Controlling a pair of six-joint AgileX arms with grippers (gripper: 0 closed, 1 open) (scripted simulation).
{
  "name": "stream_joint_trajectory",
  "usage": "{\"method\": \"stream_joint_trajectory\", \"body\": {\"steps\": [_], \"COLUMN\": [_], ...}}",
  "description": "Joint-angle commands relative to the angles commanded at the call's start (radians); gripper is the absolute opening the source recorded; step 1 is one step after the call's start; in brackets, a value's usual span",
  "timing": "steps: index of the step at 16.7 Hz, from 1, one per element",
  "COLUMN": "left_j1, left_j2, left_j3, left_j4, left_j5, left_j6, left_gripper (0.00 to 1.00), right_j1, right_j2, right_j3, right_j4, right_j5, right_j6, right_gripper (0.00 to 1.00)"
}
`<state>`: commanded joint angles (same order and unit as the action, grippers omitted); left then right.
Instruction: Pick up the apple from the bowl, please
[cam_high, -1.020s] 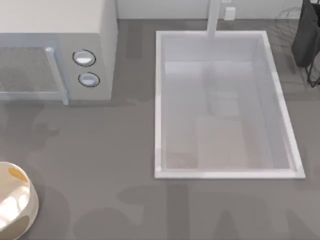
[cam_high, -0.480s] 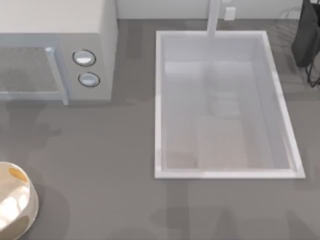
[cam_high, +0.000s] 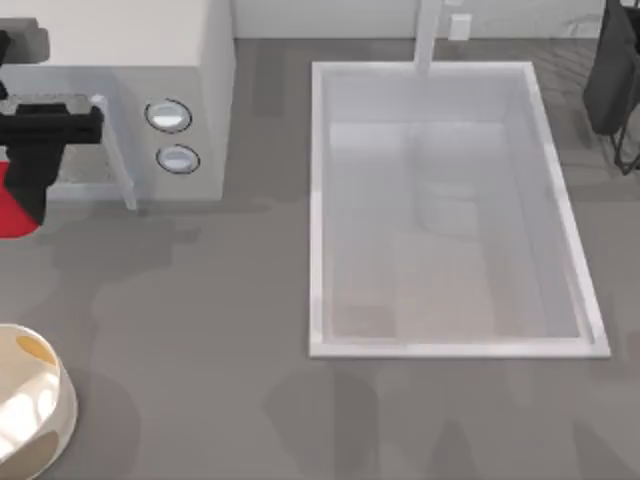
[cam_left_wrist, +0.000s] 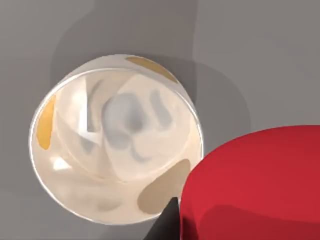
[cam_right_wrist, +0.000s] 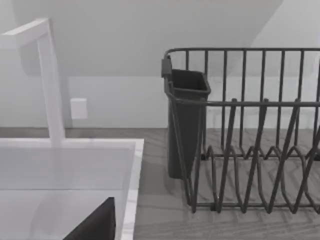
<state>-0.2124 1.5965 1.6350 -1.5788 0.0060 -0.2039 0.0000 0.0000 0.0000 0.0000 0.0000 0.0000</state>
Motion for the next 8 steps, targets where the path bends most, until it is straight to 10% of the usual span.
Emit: {"method": "stream_joint_trajectory", "body": {"steps": [8], "left_j1": [-0.344], "left_j2": [0.208], "left_j3": [-0.027], "left_j4": [0.204], "left_j5": [-0.006], "left_j6": [-0.328], "left_gripper": [0.00], "right_j1": [0.000], "right_j2": [0.000], "right_j3": [0.000], "right_j4": [0.000], "right_j5": [0.000], "right_j6": [0.000], "right_gripper": [1.00]}}
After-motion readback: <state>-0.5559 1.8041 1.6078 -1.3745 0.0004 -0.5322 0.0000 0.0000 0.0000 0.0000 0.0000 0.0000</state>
